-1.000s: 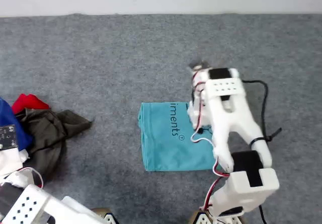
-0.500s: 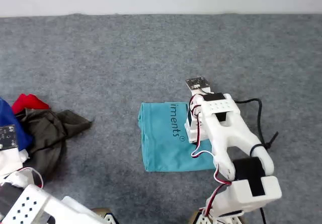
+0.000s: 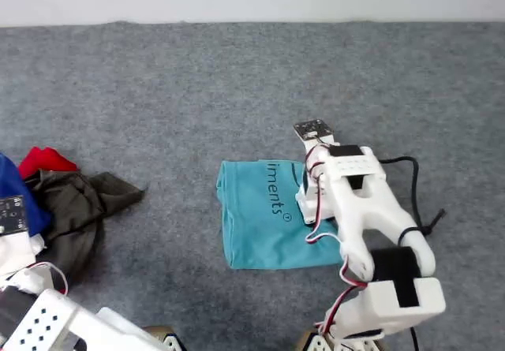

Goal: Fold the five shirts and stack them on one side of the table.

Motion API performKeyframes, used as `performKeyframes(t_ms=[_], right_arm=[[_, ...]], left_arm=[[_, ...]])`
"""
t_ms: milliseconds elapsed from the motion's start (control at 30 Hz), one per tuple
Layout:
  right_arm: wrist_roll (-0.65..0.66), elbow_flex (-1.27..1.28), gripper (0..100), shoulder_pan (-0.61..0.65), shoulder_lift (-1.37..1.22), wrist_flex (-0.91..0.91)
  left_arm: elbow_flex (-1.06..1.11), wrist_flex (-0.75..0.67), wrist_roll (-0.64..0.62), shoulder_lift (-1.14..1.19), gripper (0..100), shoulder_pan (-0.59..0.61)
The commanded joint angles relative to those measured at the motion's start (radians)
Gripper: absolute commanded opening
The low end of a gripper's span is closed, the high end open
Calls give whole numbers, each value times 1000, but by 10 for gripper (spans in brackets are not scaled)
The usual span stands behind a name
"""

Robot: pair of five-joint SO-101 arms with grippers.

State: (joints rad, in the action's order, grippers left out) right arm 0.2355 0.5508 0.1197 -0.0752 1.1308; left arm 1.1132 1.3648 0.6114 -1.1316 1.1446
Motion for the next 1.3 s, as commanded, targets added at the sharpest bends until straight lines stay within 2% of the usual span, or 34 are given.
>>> performKeyframes(t_ms=[0, 167, 367, 567, 633, 733, 833, 1067, 1267], right_arm=[[207, -95, 9, -130, 15, 41], [554, -336, 9, -255, 4, 82], [922, -448, 9, -222, 2, 76], [957, -448, 11, -160, -68, -10], [950, -448, 51, -160, -88, -42], [858, -450, 202, -159, -94, -58], [651, -485, 314, -156, -76, -38], [83, -612, 318, -153, -24, 142], [-195, -621, 321, -127, -25, 318]], left_arm=[[-4, -18, 5, -6, 15, -6], [-4, -18, 5, -6, 15, -6], [-4, -18, 5, -6, 15, -6], [-4, -18, 5, -6, 15, -6], [-4, -18, 5, -6, 15, -6], [-4, -18, 5, -6, 15, -6], [-4, -18, 5, -6, 15, -6], [-4, -17, 5, -6, 15, -6], [-4, -18, 5, -6, 15, -6]])
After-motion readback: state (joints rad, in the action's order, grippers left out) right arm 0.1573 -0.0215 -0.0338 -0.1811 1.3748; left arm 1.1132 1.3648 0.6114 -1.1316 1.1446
